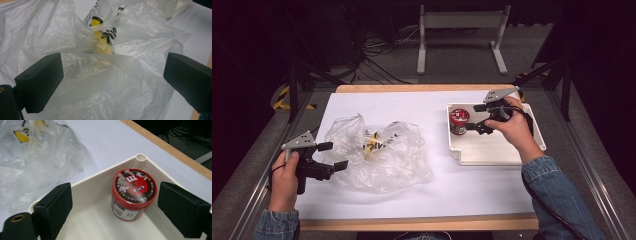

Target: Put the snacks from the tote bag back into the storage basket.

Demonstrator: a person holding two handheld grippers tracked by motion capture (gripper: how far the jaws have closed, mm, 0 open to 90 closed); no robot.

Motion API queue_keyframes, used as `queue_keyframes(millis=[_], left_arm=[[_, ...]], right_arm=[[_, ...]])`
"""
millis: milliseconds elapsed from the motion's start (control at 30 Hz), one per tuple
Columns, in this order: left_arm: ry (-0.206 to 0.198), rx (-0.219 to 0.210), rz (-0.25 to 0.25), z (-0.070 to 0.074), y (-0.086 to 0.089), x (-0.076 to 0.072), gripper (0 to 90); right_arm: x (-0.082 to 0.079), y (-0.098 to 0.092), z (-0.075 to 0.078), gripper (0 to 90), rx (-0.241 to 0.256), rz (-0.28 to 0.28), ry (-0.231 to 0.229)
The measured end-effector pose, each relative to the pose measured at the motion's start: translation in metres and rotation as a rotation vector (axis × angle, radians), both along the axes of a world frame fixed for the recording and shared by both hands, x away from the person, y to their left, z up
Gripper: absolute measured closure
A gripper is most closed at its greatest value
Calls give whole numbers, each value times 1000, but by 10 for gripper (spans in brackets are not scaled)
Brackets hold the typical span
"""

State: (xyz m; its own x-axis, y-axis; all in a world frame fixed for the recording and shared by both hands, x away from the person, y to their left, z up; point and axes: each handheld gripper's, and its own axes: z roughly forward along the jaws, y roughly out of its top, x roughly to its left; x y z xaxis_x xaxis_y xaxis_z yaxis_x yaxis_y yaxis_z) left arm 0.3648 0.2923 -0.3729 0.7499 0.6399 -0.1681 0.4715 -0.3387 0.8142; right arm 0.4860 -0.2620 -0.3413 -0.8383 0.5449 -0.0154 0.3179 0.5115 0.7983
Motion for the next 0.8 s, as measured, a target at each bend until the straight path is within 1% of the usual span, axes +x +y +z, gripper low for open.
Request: queue_keyframes(millis=[33,133,167,233,267,300,333,367,400,500,533,567,667,700,733,800], left_arm=[[0,0,0,0,0,0,36],[4,-21,-14,0,0,1,35],[2,-21,-18,0,-1,1,37],[-1,-14,-17,0,-2,2,45],[4,-9,-30,0,-3,3,44],[4,-9,-30,0,-3,3,43],[8,-14,-36,0,-5,4,43],[8,-14,-36,0,-5,4,43],[2,-13,-36,0,-6,5,44],[9,-10,-52,0,-11,7,44],[2,-10,-57,-1,-12,8,44],[5,-11,-59,-1,-12,8,44],[5,-12,-72,-1,-13,9,44],[0,-12,-78,-1,-14,9,44],[-1,-12,-82,-1,-14,9,44],[0,-7,-90,-1,-14,9,43]], right_arm=[[-3,-1,2,124,2,-1,-1],[-12,-5,9,115,14,-5,-8],[-22,-9,15,115,34,-2,-10],[-29,-12,19,114,46,1,-5],[-33,-13,21,110,51,5,1],[-33,-13,21,110,51,5,1],[-43,-15,24,100,65,17,4],[-43,-15,24,100,65,17,4],[-51,-16,26,91,79,32,5],[-64,-15,26,78,93,41,1],[-68,-15,26,76,99,47,0],[-72,-14,25,75,104,56,1],[-83,-12,23,54,103,70,9],[-85,-12,22,51,105,76,8],[-89,-11,21,48,118,83,7],[-92,-11,20,41,126,85,5]])
